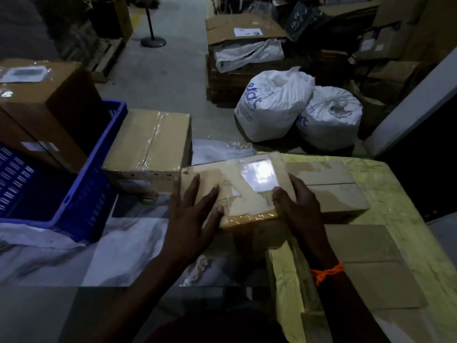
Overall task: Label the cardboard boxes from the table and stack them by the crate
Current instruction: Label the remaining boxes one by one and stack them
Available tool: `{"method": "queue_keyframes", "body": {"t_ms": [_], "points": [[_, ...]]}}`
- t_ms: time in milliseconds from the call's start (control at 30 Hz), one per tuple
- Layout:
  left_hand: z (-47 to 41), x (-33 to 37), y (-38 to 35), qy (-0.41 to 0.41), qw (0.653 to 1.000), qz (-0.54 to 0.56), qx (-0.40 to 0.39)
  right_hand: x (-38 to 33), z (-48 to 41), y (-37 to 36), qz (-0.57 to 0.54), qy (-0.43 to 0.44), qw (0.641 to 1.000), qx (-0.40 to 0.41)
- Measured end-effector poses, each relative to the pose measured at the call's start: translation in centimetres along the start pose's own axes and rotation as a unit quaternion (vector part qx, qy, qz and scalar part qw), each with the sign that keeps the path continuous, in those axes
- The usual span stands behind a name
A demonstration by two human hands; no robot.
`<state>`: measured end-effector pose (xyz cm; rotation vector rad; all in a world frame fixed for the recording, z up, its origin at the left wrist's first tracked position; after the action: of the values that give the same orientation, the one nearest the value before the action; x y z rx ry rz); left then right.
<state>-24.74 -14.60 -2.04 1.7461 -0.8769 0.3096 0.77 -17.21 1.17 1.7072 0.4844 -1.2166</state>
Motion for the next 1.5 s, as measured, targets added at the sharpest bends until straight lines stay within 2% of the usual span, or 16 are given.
{"method": "queue_keyframes", "body": {"t_ms": [100, 200, 300, 367, 433, 533, 667, 767, 833, 900, 1033, 1233, 1500], "points": [[0.4, -2.2, 2.3, -0.006, 0.999, -0.051, -0.019, -3.8, 1.7, -3.3, -0.006, 0.074, 0.997, -0.02], [0.4, -2.7, 4.3, -0.005, 0.999, 0.022, -0.037, -6.1, 4.3, -7.1, -0.043, 0.106, 0.992, -0.059], [0.6, -2.9, 6.9, 0.085, 0.985, 0.145, 0.026, -7.9, 6.1, -9.9, -0.064, 0.128, 0.985, -0.096], [0.8, -3.6, 8.4, 0.158, 0.97, 0.18, 0.053, -8.0, 6.6, -11.2, -0.09, 0.128, 0.978, -0.141], [1.1, -4.6, 9.2, 0.208, 0.959, 0.188, 0.038, -6.3, 6.1, -11.9, -0.078, 0.118, 0.978, -0.156], [2.2, -6.3, 10.1, 0.268, 0.941, 0.208, 0.008, -1.1, 4.2, -11.9, 0.036, 0.074, 0.989, -0.122], [4.3, -9.4, 10.4, 0.317, 0.919, 0.235, -0.024, 5.4, 2.0, -10.1, 0.078, -0.011, 0.995, -0.06], [5.4, -11.5, 9.9, 0.348, 0.887, 0.301, -0.029, 7.6, 2.1, -9.7, 0.036, -0.086, 0.992, -0.083], [6.0, -11.8, 9.3, 0.354, 0.869, 0.344, -0.04, 7.6, 2.5, -9.7, 0.001, -0.09, 0.991, -0.097], [7.2, -12.5, 8.2, 0.372, 0.86, 0.345, -0.053, 7.6, 2.5, -9.4, 0.014, -0.08, 0.993, -0.089], [9.3, -12.8, 5.2, 0.378, 0.851, 0.356, -0.078, 8.5, 2.2, -7.7, 0.029, -0.078, 0.995, -0.059], [7.7, -11.9, 3.9, 0.412, 0.842, 0.349, -0.025, 10.0, 2.6, -6.7, -0.033, -0.097, 0.994, -0.037], [4.3, -11.5, 3.7, 0.433, 0.852, 0.293, -0.035, 11.1, 1.2, -7.0, -0.053, -0.135, 0.985, -0.09]]}}
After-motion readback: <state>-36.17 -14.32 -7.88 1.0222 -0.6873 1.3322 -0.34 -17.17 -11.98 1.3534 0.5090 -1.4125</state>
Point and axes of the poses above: each hand's wrist, its own z-axis away from the middle knuckle, its own y-axis out of the back of the hand, x = y × z, the point moved 8 cm from there along -z, towards the middle knuckle, and after that the axes turned 7 degrees about x, right-handed, at the moved point
